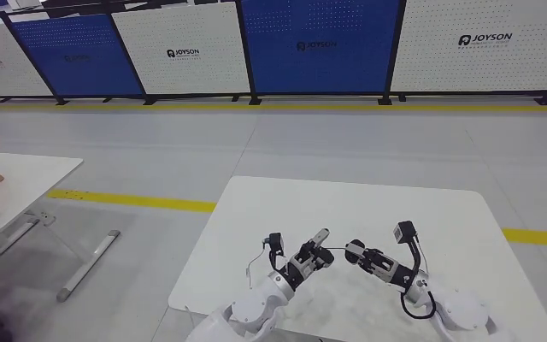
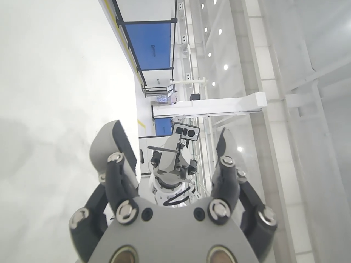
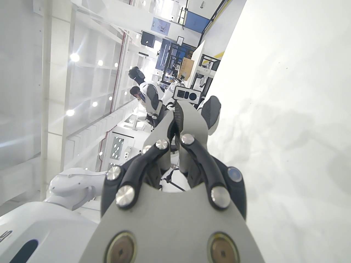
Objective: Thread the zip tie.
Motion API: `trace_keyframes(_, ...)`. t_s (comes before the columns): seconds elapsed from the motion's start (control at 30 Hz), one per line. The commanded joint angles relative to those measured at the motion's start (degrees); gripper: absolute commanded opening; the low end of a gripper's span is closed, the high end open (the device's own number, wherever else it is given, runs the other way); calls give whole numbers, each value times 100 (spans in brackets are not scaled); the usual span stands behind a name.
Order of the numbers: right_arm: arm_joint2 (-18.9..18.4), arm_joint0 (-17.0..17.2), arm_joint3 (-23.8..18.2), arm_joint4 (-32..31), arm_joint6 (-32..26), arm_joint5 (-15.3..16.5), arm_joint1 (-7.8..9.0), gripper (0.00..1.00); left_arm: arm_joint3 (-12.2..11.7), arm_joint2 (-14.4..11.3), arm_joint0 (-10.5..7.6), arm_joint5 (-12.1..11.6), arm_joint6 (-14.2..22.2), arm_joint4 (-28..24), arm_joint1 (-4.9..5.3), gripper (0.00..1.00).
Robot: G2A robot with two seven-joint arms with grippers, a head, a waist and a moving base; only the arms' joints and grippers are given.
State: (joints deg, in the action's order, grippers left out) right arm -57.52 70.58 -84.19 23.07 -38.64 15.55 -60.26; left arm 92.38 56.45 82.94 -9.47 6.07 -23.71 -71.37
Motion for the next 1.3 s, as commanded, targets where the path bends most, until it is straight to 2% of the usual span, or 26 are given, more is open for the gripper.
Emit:
trace_keyframes(0.0,0,0,0,0,0,0,0,0,-24,-18,-9,31,64,-61,-7,40)
trace_keyframes(0.1,0,0,0,0,0,0,0,0,-50,-37,-28,36,122,-98,-17,35)
trace_keyframes(0.37,0,0,0,0,0,0,0,0,-26,-64,-10,7,161,-102,-33,37)
trace_keyframes(0.57,0,0,0,0,0,0,0,0,1,-76,-2,38,257,-157,-41,23)
trace_keyframes(0.8,0,0,0,0,0,0,0,0,-21,-73,-44,20,158,-186,-65,17)
trace_keyframes(0.83,0,0,0,0,0,0,0,0,-22,-75,-44,15,159,-182,-66,14)
trace_keyframes(0.87,0,0,0,0,0,0,0,0,-19,-78,-40,13,163,-174,-67,2)
trace_keyframes(0.9,0,0,0,0,0,0,0,0,-8,-85,-29,11,180,-157,-67,0)
trace_keyframes(0.97,0,0,0,0,0,0,0,0,10,-83,-13,3,182,-130,-67,6)
trace_keyframes(1.03,0,0,0,0,0,0,0,0,24,-80,0,-9,186,-108,-67,7)
trace_keyframes(1.17,0,0,0,0,0,0,0,0,38,-76,15,-16,189,-93,-70,24)
trace_keyframes(1.23,0,0,0,0,0,0,0,0,54,-72,32,-24,195,-82,-70,30)
trace_keyframes(1.27,0,0,0,0,0,0,0,0,60,-67,39,-29,201,-79,-69,30)
